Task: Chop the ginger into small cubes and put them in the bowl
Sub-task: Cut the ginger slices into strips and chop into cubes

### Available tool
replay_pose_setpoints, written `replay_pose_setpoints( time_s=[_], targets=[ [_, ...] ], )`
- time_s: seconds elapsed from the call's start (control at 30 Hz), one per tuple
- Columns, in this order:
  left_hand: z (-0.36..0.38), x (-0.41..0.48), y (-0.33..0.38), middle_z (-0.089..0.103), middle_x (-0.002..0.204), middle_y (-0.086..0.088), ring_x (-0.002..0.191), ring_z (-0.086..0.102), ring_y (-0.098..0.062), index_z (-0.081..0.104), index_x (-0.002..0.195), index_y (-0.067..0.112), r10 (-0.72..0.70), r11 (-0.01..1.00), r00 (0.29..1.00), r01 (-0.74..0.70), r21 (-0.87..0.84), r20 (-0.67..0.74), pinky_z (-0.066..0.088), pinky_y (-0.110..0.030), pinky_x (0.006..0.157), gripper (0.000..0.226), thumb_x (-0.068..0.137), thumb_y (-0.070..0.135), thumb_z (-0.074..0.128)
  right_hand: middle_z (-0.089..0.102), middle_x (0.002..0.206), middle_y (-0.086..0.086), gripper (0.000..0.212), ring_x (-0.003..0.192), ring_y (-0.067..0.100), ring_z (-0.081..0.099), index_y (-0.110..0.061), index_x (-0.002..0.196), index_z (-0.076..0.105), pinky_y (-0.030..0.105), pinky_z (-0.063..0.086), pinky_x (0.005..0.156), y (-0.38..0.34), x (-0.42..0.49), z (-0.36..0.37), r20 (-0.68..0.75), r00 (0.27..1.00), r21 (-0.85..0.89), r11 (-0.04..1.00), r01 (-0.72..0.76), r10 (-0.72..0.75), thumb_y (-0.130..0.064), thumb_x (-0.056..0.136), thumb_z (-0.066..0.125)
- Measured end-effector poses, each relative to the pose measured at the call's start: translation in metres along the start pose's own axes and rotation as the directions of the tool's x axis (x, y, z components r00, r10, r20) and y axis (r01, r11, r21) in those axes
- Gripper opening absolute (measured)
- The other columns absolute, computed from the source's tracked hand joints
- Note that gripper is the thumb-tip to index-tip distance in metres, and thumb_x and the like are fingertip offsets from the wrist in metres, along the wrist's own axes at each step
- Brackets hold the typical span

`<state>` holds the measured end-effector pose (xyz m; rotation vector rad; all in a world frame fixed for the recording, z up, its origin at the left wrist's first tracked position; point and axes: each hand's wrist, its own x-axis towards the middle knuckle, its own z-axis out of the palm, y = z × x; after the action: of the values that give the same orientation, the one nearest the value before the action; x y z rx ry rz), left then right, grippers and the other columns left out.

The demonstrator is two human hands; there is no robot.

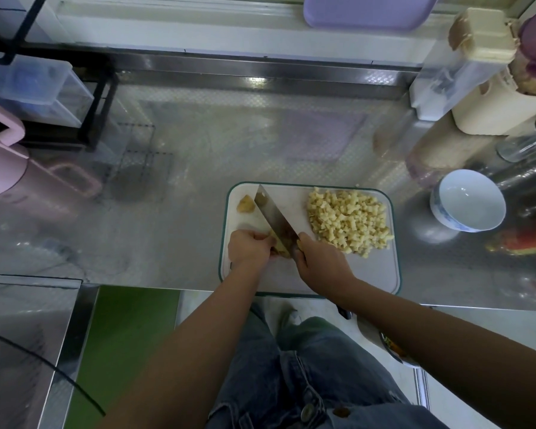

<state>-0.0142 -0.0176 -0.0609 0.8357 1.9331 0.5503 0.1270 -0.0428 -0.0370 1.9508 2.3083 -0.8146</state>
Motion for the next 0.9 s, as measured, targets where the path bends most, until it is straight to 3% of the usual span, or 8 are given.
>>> replay_pose_setpoints(
  time_s=[0.13, 0.33, 0.6, 0.9],
  targets=[
    [-0.001, -0.002, 0.001, 0.071, 0.071, -0.007, 0.064, 0.065, -0.022, 0.074, 0.070, 0.011, 0.007, 1.000, 1.000, -0.007, 0.012, 0.000, 0.054, -0.031, 0.061, 0.013, 0.077, 0.021, 0.077, 0.062, 0.084, 0.014, 0.022, 0.073, 0.033, 0.061, -0.009, 0.112, 0.044, 0.037, 0.048, 0.060, -0.003, 0.008, 0.003, -0.017, 1.000, 0.004, 1.000, -0.022, 0.022, -0.027, 0.100, 0.039],
    [-0.003, -0.003, 0.000, 0.071, 0.072, -0.009, 0.065, 0.065, -0.021, 0.075, 0.072, 0.009, 0.019, 1.000, 1.000, -0.019, 0.023, 0.005, 0.052, -0.029, 0.062, 0.013, 0.078, 0.020, 0.075, 0.062, 0.082, 0.015, 0.023, 0.071, 0.033, 0.060, -0.006, 0.112, 0.046, 0.043, 0.050, 0.062, 0.000, 0.009, -0.002, -0.054, 0.998, 0.149, 0.988, -0.033, 0.041, -0.026, 0.100, 0.043],
    [-0.002, -0.005, 0.000, 0.071, 0.067, -0.005, 0.067, 0.068, -0.022, 0.069, 0.057, 0.019, -0.006, 1.000, 1.000, 0.007, 0.017, -0.027, 0.055, -0.031, 0.066, 0.020, 0.077, 0.018, 0.074, 0.062, 0.080, 0.014, 0.018, 0.068, 0.033, 0.058, -0.009, 0.103, 0.045, 0.038, 0.046, 0.059, 0.002, -0.002, -0.011, 0.005, 0.998, 0.045, 0.997, 0.056, -0.056, -0.026, 0.099, 0.041],
    [-0.003, -0.003, -0.001, 0.071, 0.067, -0.003, 0.064, 0.066, -0.018, 0.075, 0.067, 0.016, 0.014, 1.000, 1.000, -0.013, 0.025, -0.018, 0.054, -0.028, 0.064, 0.010, 0.076, 0.019, 0.076, 0.063, 0.084, 0.016, 0.020, 0.071, 0.035, 0.060, -0.007, 0.104, 0.046, 0.043, 0.051, 0.065, -0.001, -0.008, -0.002, -0.002, 1.000, 0.033, 0.999, 0.027, -0.027, -0.026, 0.100, 0.039]
  ],
)
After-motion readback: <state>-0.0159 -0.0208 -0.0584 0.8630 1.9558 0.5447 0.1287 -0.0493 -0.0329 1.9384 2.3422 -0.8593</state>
